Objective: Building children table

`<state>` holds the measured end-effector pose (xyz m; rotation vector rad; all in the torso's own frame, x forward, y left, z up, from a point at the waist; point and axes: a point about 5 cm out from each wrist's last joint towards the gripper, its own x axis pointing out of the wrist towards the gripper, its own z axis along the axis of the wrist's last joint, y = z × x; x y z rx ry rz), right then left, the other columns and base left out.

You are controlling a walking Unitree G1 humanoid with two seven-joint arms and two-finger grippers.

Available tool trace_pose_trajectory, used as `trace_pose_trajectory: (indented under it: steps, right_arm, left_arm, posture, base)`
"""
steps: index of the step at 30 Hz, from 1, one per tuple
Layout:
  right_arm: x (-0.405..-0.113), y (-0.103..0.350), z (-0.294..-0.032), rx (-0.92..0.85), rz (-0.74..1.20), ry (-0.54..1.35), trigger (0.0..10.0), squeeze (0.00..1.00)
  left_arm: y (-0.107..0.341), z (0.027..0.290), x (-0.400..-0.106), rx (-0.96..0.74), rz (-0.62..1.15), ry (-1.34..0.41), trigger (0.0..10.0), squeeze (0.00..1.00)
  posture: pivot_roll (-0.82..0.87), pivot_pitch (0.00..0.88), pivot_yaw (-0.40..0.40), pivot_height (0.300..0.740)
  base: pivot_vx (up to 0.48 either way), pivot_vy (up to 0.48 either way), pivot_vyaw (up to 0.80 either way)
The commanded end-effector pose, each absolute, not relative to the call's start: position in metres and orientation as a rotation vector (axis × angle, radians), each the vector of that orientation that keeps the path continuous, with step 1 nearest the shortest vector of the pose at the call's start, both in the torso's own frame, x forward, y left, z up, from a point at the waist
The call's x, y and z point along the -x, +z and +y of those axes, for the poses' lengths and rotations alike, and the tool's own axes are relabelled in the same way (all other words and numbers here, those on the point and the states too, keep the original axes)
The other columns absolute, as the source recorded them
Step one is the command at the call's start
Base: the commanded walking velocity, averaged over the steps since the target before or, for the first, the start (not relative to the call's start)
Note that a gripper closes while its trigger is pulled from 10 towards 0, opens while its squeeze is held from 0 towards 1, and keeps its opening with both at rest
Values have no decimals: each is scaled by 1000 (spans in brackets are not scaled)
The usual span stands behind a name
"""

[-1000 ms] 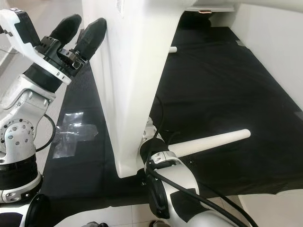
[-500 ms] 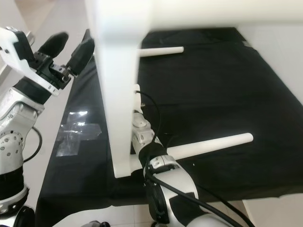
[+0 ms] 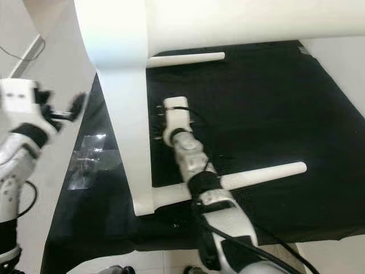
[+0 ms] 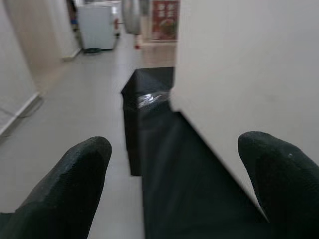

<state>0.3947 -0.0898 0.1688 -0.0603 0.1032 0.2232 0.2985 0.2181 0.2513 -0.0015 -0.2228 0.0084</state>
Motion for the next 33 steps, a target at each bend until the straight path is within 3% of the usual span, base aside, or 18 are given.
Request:
trace_pose_trajectory:
  steps: [1,6,8,10,13,17,26,33]
  right_arm:
    - [-392,162,-98,84,132,214,10000,0]
    - [-390,159,-119,128,154,187,10000,0]
    - [-382,158,-137,195,198,287,10000,0]
    - [-380,158,-138,203,206,307,10000,0]
    - [-359,156,-132,256,265,545,10000,0]
    - [-341,155,-127,304,318,668,10000,0]
    - [-324,156,-110,265,363,725,10000,0]
    - [-304,167,-83,128,381,851,10000,0]
  left_arm:
    - [243,224,-294,-26,-200,43,10000,0]
    - [240,223,-290,-20,-194,50,10000,0]
    - [244,221,-290,-28,-206,35,10000,0]
    - [244,221,-289,-31,-207,34,10000,0]
    - [237,224,-289,-32,-189,51,10000,0]
    - [227,222,-285,-36,-160,56,10000,0]
    - [215,216,-281,-33,-127,48,10000,0]
    - [218,214,-284,-23,-135,40,10000,0]
  posture:
    - [96,161,-41,740]
    - [97,160,-48,740]
    - [95,159,-52,740]
    - [95,159,-52,740]
    - [74,156,-54,740]
    - [69,155,-55,740]
    - [60,151,-56,740]
    - [49,150,-55,740]
  base:
    - [0,0,0]
    - [0,0,0]
    - [0,0,0]
    - [0,0,0]
    - [0,0,0]
    - [0,0,0]
    - [0,0,0]
    - [0,0,0]
